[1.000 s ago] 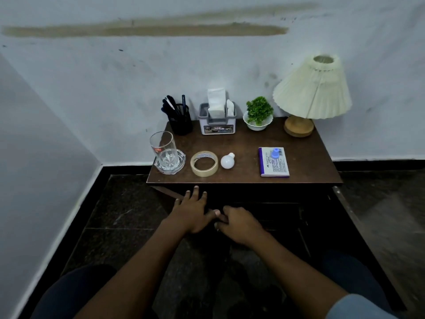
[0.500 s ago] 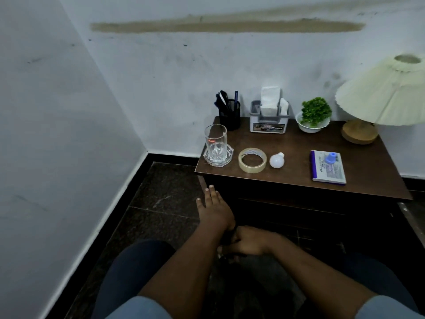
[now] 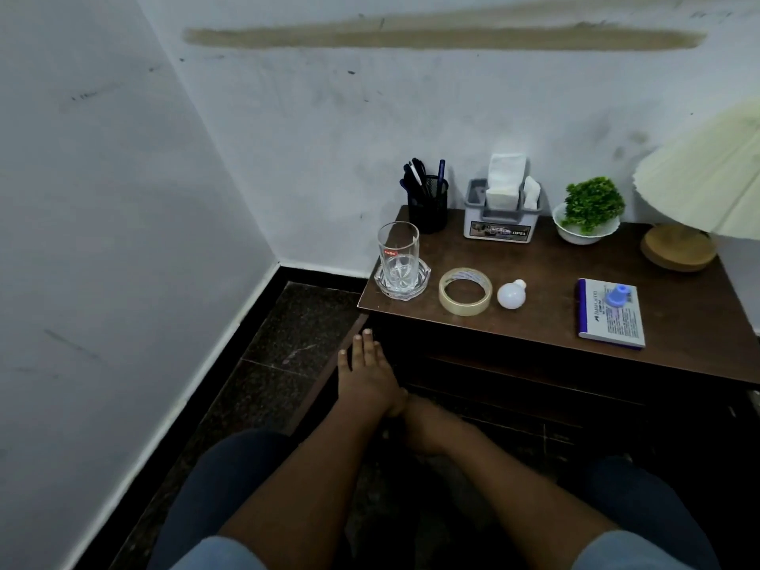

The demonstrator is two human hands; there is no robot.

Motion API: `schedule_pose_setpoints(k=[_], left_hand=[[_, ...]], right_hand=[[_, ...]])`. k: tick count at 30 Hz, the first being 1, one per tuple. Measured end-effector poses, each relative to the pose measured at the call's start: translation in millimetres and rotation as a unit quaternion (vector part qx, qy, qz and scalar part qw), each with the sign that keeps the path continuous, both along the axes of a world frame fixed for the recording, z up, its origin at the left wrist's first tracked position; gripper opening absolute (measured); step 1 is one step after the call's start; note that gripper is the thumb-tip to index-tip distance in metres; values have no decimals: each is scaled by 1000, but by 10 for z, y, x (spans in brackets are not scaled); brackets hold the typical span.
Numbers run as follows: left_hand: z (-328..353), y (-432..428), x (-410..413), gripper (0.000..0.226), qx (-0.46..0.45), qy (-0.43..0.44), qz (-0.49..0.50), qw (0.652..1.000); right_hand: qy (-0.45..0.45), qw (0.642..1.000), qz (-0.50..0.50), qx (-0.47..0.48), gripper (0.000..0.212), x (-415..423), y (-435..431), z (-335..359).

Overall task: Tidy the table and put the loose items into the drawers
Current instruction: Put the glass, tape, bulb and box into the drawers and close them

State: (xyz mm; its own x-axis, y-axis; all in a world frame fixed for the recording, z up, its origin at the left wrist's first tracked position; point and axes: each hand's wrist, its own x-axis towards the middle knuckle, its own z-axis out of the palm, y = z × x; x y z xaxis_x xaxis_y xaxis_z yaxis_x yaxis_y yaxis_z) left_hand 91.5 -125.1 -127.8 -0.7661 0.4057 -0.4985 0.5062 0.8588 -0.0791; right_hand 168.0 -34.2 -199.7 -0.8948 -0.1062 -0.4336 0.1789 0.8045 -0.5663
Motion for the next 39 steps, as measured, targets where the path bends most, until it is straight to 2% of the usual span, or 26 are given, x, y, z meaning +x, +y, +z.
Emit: schedule_pose_setpoints(k=[2, 5, 11, 13, 15, 17, 20, 23, 26, 28, 32, 35, 37, 39], left_hand=[[-16, 90, 12, 101, 43, 22, -34, 998], [-15, 224, 15, 100, 109, 64, -60, 990], [-56, 238, -34, 103, 183, 119, -48, 975], [-56, 221, -46, 105, 240, 141, -38, 960], [-7, 241, -61, 105, 325, 163, -33, 931], [70, 315, -112, 108, 417, 163, -25, 894], [242, 509, -279, 121, 560, 95, 58, 821], [418, 722, -545, 137, 617, 22, 181, 766], [530, 916, -792, 144, 642, -34, 246, 725], [529, 986, -904, 135, 661, -49, 272, 698], [506, 979, -997, 81, 671, -2, 277, 688], [616, 902, -939, 74, 700, 31, 247, 670], [724, 805, -837, 73, 701, 28, 203, 683], [803, 665, -670, 74, 688, -15, 152, 710]], right_hand=[[-3, 997, -62, 50, 70, 65, 229, -33], [5, 990, -130, 54, 72, 123, 466, 6], [137, 969, -205, 26, 71, 65, 568, 183], [177, 961, -210, 23, 69, 29, 569, 237], [217, 953, -210, -1, 62, 10, 562, 294], [252, 943, -214, -33, 45, 12, 555, 341], [293, 928, -227, -29, 29, 27, 578, 383], [326, 911, -251, -26, 31, 38, 634, 391], [344, 899, -269, -42, 30, 53, 690, 409], [352, 893, -275, -49, 27, 59, 715, 414], [374, 885, -273, -57, 25, 44, 722, 436], [412, 865, -275, -80, 29, 36, 704, 507], [451, 840, -285, -100, 40, 19, 678, 576], [476, 820, -292, -125, 61, -4, 659, 635]])
